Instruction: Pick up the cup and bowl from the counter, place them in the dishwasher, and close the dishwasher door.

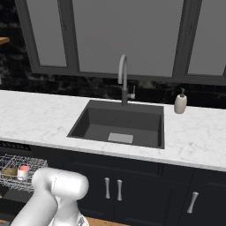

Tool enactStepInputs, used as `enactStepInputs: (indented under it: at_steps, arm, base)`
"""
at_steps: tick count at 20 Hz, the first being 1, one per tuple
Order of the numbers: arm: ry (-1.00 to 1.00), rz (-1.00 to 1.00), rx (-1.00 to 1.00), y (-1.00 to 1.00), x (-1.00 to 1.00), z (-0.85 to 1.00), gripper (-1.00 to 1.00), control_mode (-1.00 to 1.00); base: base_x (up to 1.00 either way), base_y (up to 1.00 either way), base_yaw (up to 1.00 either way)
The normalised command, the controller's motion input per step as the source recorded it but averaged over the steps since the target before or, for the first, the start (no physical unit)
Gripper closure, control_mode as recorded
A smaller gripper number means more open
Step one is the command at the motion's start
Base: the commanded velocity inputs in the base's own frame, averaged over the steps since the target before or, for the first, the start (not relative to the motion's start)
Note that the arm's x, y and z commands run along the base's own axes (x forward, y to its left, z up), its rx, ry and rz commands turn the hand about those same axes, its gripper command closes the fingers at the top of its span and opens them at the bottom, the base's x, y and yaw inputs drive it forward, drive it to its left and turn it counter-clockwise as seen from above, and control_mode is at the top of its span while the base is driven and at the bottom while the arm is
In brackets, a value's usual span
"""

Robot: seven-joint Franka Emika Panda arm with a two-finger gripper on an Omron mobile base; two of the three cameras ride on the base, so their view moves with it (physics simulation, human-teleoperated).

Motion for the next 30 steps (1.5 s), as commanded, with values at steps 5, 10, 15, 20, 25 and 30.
enactStepInputs:
  at_steps: [5,10,15,20,25,30]
  arm:
    - [-0.17,0.12,-0.05,-0.98,-0.36,-0.57,-1.00,-1.00]
    - [-0.26,0.10,-0.01,-0.89,-0.08,-0.34,-1.00,-1.00]
    - [-0.42,0.01,-0.03,-0.35,0.00,-0.26,-1.00,-1.00]
    - [-0.37,0.00,-0.06,-0.02,0.00,-0.36,-1.00,-1.00]
    - [-0.34,0.00,-0.07,0.01,-0.01,-0.40,-1.00,-1.00]
    - [-0.53,0.00,-0.05,0.01,0.05,-0.24,-1.00,-1.00]
  base:
    - [0.00,0.00,0.00]
    - [0.00,0.00,0.00]
    - [0.00,0.00,0.00]
    - [0.00,0.00,0.00]
    - [0.00,0.00,0.00]
    - [0.00,0.00,0.00]
